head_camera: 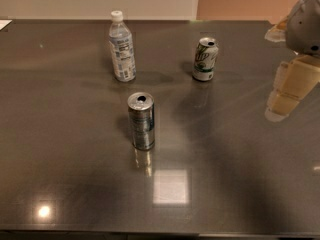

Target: Move blue plastic bottle near 7up can

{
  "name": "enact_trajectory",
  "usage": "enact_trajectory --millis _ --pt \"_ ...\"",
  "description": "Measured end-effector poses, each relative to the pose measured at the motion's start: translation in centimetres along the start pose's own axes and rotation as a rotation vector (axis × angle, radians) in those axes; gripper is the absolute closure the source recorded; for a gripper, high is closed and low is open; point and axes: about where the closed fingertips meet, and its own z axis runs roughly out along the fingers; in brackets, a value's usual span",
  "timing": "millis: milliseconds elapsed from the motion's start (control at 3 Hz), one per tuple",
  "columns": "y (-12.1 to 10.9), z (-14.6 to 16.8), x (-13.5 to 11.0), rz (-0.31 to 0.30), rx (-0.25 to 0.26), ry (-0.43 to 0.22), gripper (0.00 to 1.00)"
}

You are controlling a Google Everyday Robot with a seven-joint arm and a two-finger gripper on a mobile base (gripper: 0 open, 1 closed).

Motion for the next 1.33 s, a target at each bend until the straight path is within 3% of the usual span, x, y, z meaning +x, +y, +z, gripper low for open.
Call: enact_trajectory --millis 333,1000,1333 --pt "-2.8 -0.4 -3.1 -0.042 0.018 -0.044 0.0" --pt "-9.9 1.0 -12.2 -0.134 0.05 -0.171 0.0" --pt "-11.9 2.0 -16.4 -0.142 0.048 -0.236 0.0"
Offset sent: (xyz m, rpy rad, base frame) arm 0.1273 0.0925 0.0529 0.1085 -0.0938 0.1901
